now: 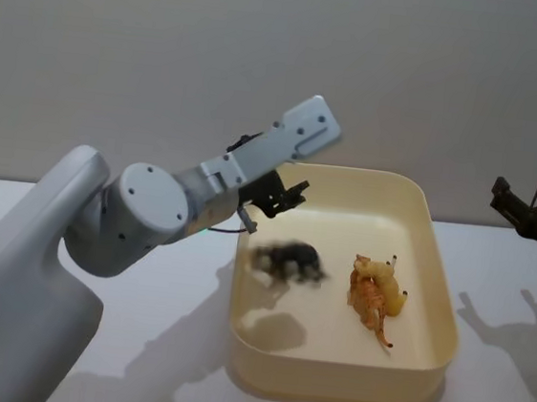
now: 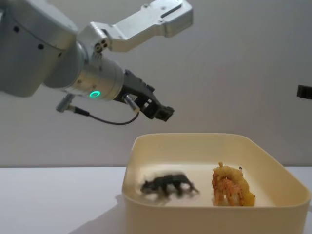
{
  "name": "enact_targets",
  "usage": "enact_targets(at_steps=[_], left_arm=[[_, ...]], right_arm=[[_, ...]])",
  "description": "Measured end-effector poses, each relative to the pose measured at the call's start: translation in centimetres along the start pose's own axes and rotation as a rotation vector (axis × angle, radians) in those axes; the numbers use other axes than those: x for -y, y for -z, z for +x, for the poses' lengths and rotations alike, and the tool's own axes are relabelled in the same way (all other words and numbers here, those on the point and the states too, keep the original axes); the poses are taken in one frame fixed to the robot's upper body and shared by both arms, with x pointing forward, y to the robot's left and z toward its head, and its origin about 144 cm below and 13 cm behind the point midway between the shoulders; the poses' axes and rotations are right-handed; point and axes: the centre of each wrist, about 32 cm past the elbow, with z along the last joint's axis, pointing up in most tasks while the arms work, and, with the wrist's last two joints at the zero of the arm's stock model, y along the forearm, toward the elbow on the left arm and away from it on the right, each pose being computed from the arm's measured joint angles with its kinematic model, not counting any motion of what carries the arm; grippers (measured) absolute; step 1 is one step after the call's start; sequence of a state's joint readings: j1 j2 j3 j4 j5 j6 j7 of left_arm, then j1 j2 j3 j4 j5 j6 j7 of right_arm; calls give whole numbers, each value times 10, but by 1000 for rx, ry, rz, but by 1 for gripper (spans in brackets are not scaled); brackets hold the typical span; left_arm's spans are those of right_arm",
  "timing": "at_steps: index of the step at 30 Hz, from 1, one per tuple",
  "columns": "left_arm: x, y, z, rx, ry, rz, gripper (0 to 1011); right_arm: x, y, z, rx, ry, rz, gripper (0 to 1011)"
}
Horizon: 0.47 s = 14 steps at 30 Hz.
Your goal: Pick up the toy alternately with two hands and place it into the central storage box.
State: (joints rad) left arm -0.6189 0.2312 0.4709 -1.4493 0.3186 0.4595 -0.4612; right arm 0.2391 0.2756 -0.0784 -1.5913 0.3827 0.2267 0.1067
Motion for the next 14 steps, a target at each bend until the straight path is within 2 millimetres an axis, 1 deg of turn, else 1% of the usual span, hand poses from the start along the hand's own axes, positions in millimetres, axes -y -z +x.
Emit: enact_targets(at_steps=[1,3,4,5,6,7,11,12,14], left_arm=[[0,-1,0,15,1,-1,680],[1,-5,0,56,3,-3,763],[1,-7,0,81,7,-4,763],[1,-8,0,92,8,-5,814],[2,-10,0,102,9,-5,836],[2,-11,0,122,10,-6,891],[2,-14,0,152,13,-7,954],[2,-16,0,166,13,-8,999],[3,-17,0,184,15,-9,1001]], right_arm=[[0,0,0,0,0,0,1001],[0,0,0,0,0,0,1001],[0,0,0,0,0,0,1001],[0,0,0,0,0,0,1001],[0,0,0,0,0,0,1001],[0,0,0,0,0,0,1001],[0,0,0,0,0,0,1001],[0,0,0,0,0,0,1001],[0,0,0,0,0,0,1001]])
